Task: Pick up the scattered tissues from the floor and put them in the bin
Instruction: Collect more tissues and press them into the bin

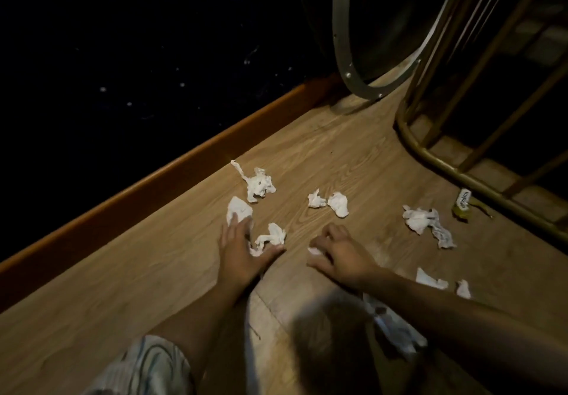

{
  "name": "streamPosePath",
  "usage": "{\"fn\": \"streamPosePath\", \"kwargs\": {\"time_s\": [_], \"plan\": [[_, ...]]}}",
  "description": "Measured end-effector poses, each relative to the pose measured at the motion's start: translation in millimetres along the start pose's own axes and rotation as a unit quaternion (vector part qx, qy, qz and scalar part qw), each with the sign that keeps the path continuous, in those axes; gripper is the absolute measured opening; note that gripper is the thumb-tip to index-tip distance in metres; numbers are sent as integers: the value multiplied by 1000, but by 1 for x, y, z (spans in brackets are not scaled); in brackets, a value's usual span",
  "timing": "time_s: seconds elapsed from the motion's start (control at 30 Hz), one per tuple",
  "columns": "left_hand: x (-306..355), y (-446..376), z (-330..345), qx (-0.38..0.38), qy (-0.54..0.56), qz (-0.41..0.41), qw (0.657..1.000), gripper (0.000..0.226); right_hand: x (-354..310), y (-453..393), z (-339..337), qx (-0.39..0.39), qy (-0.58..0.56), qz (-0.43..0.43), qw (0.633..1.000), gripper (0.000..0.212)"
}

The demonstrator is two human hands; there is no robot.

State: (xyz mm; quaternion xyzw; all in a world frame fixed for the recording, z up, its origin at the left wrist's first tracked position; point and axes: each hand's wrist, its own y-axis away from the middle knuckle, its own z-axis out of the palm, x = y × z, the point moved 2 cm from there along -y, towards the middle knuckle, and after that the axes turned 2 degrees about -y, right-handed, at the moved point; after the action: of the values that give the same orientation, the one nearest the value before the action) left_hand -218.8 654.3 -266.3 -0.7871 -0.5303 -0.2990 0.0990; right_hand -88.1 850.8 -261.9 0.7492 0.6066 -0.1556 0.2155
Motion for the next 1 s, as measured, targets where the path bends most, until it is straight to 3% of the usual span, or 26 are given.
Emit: {"fn": "streamPosePath", "kwargs": {"time_s": [0.13, 0.2, 0.3, 0.4, 0.43, 0.53, 0.63, 0.8, 0.87, 0.93, 1.0], "plan": [[13, 11, 29, 63, 31, 40, 997, 45, -11, 0, 16, -40, 10, -113, 993, 17], [18, 23, 37, 105, 63, 56, 991, 32, -9, -5, 13, -18, 23, -148, 989, 7], [25, 34, 36, 120, 114, 41, 985, 43, 4, -24, -2, 126, -41, -90, 987, 20], [25, 26, 27, 147, 151, 40, 977, 9, 15, -50, -28, 275, -117, -1, 954, 24], [24, 19, 22, 151, 156, 28, 976, 9, 18, -59, -35, 292, -129, 17, 947, 23], [24, -7, 7, 160, 145, -16, 976, 40, 25, -79, -46, 333, -136, 41, 932, 19], [36, -36, -5, 184, 133, -37, 973, 36, 25, -88, -42, 364, -89, 81, 924, 11], [54, -91, -6, 117, 126, 27, 985, 21, 28, -94, -17, 301, 10, 180, 936, 63], [58, -109, -1, 81, 102, 62, 990, 33, 29, -94, -7, 272, 17, 212, 938, 70], [57, -119, 8, 45, 57, 48, 996, 55, 29, -94, 1, 261, 11, 196, 945, 60], [51, -123, 15, 3, -8, 54, 999, 59, 27, -92, 7, 248, -3, 139, 959, 41]]}}
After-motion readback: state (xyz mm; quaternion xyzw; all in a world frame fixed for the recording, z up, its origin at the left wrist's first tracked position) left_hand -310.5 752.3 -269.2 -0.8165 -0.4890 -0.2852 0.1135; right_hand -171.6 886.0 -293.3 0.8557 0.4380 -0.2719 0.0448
